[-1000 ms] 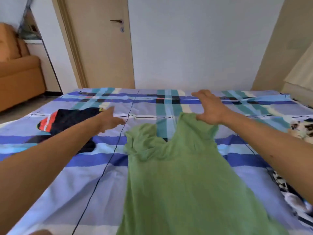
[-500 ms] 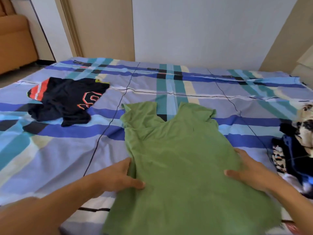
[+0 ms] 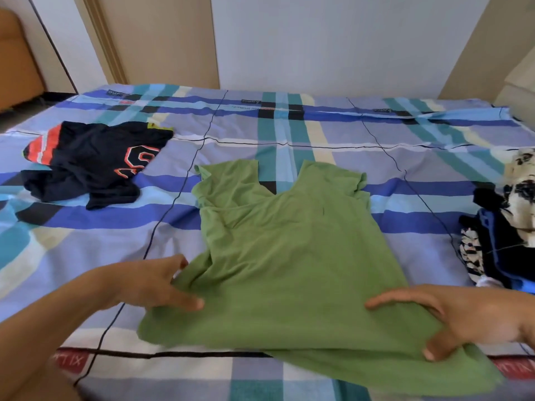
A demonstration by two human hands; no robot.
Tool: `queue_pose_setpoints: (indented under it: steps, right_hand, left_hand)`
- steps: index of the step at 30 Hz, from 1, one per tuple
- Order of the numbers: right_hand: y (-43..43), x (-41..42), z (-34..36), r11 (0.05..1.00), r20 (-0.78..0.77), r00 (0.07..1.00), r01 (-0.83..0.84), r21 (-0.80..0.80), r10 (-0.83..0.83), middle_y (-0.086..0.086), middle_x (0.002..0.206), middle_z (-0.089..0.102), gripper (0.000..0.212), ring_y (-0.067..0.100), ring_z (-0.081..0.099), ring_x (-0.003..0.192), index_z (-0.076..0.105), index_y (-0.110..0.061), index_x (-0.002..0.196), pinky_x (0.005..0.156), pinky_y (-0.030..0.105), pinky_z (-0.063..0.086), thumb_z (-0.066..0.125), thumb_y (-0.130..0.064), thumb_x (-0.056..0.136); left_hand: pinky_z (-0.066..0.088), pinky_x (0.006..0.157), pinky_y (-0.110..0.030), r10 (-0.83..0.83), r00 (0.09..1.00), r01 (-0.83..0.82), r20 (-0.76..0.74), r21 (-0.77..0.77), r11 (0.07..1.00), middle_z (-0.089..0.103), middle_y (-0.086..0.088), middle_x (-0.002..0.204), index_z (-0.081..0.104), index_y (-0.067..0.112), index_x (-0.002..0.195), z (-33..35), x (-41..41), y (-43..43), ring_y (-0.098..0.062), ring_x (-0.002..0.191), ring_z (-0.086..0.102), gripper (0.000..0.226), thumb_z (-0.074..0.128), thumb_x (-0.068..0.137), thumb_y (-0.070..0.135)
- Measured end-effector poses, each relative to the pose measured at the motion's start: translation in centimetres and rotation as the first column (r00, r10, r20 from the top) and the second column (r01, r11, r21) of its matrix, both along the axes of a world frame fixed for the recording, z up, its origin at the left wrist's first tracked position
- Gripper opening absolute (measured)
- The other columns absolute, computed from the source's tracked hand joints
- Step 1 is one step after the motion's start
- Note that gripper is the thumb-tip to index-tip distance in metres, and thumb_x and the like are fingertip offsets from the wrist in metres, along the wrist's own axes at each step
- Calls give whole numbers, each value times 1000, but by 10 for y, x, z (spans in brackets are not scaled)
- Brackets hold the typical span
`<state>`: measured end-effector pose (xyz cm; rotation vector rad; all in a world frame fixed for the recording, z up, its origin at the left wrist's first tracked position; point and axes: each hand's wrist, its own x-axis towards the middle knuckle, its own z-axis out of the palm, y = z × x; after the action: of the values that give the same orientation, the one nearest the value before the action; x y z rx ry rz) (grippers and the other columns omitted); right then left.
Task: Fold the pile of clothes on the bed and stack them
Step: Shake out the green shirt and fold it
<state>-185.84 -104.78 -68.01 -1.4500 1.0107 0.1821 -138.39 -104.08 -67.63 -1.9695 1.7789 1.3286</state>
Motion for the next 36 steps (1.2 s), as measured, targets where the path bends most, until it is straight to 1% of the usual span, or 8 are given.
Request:
queue_pose_setpoints:
  steps: [5,10,14,18,24,27,30,36]
  right_hand:
    - [-8,-28,0,986,-141,976,169,3,-167,3,119,72,79,26,73,98,62,-26,131,87,46,58,96,-27,60]
    - [-49,-5,2,727,-164,827,356,-587,-537,0,85,72,96,13,64,73,64,-40,109,66,25,47,74,-89,27]
    - [-107,29,-6,595,-5,729,555,-581,-685,1,111,68,56,15,64,98,54,-29,131,86,32,47,80,-36,81]
    - [-167,50,-19,431,142,559,756,-493,-817,2,128,57,78,15,61,94,36,-18,149,80,32,49,78,-34,84]
    - [-258,54,-37,267,186,387,845,-463,-903,12,140,50,138,28,61,107,18,-16,154,83,38,57,90,-64,47]
    - [-289,62,-32,339,133,433,833,-438,-892,15,114,60,99,23,61,72,36,-2,141,43,23,52,91,-37,67]
    - [-313,66,-29,402,112,490,808,-430,-865,21,107,70,71,28,68,79,60,0,116,72,44,62,93,-20,56]
    - [-333,57,-14,230,237,440,772,-593,-866,18,90,62,25,25,58,68,62,-8,90,56,34,54,78,1,73]
  left_hand:
    - [59,83,-39,-57,985,78,-162,131,988,76,-2,102,55,25,123,15,1,-14,-21,88,75,46,78,85,38]
    - [56,65,-33,390,900,-423,-193,-172,890,76,-15,88,61,6,111,-8,5,-100,-30,72,71,41,60,96,44]
    - [56,74,-35,570,603,-690,-558,-7,724,72,-15,112,68,7,111,-27,-1,-165,-26,93,70,41,65,92,43]
    - [63,67,-35,595,413,-738,-689,129,662,75,-11,109,70,10,116,-37,-9,-211,-21,83,75,32,68,92,30]
    - [61,52,-36,582,559,-704,-591,32,709,75,-8,74,69,8,96,-32,-24,-264,-20,57,70,13,71,89,19]
    - [61,56,-40,562,585,-740,-586,-101,665,71,-12,89,66,6,103,-29,-30,-288,-22,67,68,27,79,80,9]
    - [60,73,-46,513,570,-770,-642,-200,606,71,-14,106,59,7,122,-16,-32,-310,-26,84,70,56,84,72,6]
    - [48,62,-29,450,629,-761,-634,-383,524,62,-5,108,55,11,119,13,-28,-331,-18,92,61,51,83,76,8]
